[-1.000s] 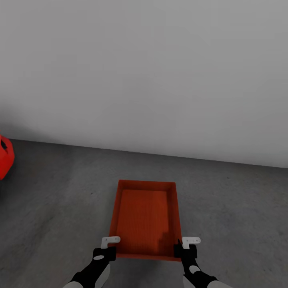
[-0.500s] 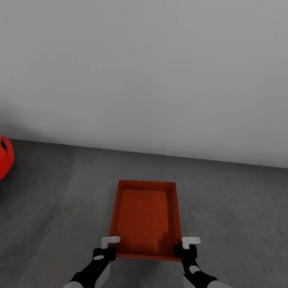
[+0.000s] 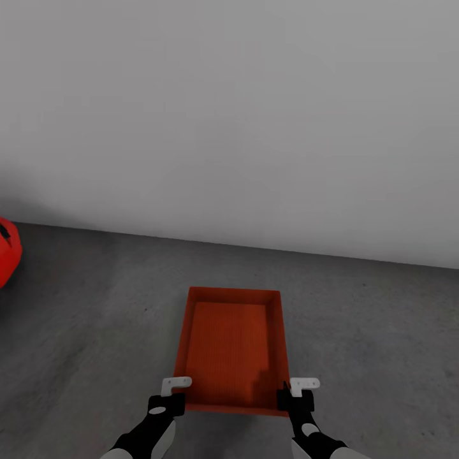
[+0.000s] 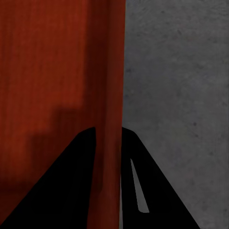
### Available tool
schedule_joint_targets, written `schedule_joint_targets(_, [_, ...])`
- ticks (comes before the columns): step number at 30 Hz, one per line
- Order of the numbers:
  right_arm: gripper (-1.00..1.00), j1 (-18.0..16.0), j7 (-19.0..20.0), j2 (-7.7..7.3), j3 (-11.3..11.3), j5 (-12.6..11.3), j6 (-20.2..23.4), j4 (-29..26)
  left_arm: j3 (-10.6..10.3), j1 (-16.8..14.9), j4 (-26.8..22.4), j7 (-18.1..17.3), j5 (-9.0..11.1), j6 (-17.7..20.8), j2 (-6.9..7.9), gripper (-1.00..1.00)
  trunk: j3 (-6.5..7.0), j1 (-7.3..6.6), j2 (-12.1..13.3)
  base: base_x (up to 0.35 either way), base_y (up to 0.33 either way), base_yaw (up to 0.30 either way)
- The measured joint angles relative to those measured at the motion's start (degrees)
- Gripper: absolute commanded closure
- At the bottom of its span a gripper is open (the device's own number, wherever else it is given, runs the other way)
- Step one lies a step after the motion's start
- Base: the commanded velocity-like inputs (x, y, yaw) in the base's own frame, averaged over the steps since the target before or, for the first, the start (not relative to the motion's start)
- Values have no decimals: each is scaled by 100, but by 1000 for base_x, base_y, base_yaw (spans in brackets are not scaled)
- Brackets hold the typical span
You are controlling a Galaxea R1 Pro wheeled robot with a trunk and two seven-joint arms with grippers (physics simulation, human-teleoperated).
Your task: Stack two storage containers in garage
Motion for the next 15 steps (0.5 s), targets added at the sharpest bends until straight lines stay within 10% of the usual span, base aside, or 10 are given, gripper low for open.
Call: schedule_joint_targets(15, [100,0,1,0,-1,-2,-4,3,-2,0,0,0,0,0,0,100,0,-1,0,25,0,0])
